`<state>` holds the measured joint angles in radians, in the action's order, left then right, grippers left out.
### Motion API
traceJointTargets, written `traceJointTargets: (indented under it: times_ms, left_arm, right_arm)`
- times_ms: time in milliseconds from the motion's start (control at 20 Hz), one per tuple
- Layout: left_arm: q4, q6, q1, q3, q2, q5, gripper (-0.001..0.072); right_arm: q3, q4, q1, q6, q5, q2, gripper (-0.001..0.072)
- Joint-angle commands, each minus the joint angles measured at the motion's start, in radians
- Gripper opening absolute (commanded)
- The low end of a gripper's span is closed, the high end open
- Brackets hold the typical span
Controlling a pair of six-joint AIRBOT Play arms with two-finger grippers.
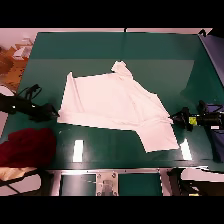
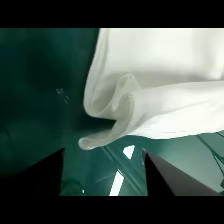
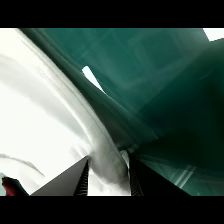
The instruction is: Fold the shirts.
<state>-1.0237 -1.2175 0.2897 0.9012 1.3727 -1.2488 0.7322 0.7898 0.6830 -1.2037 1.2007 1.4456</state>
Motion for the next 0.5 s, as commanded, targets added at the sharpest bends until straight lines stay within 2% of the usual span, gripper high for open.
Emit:
traceJointTargets:
  times_ms: [0,150,200,250,300,450]
  left_arm:
    - [0.137,0.139,-0.026,-0.019,0.095,0.011,0.0472]
    - [0.138,0.153,-0.074,-0.019,0.163,0.003,0.0468]
    - [0.136,0.157,-0.08,-0.019,0.166,-0.002,0.0304]
    - [0.135,0.175,-0.08,-0.013,0.166,-0.012,0.0101]
    - [0.129,0.179,-0.08,-0.005,0.166,-0.013,0.0021]
    - [0.128,0.171,-0.08,0.034,0.166,0.007,0.0022]
  right_arm:
    - [-0.001,0.003,0.0,0.002,-0.004,0.001,0.031]
    - [-0.002,0.003,0.0,0.001,-0.003,0.001,0.031]
    - [-0.002,0.003,0.0,0.002,0.0,0.001,0.031]
    - [-0.002,0.003,0.0,0.004,0.005,0.001,0.031]
    - [-0.002,0.003,0.0,0.012,0.011,0.001,0.0311]
    - [-0.002,0.003,-0.001,0.013,0.015,0.001,0.0311]
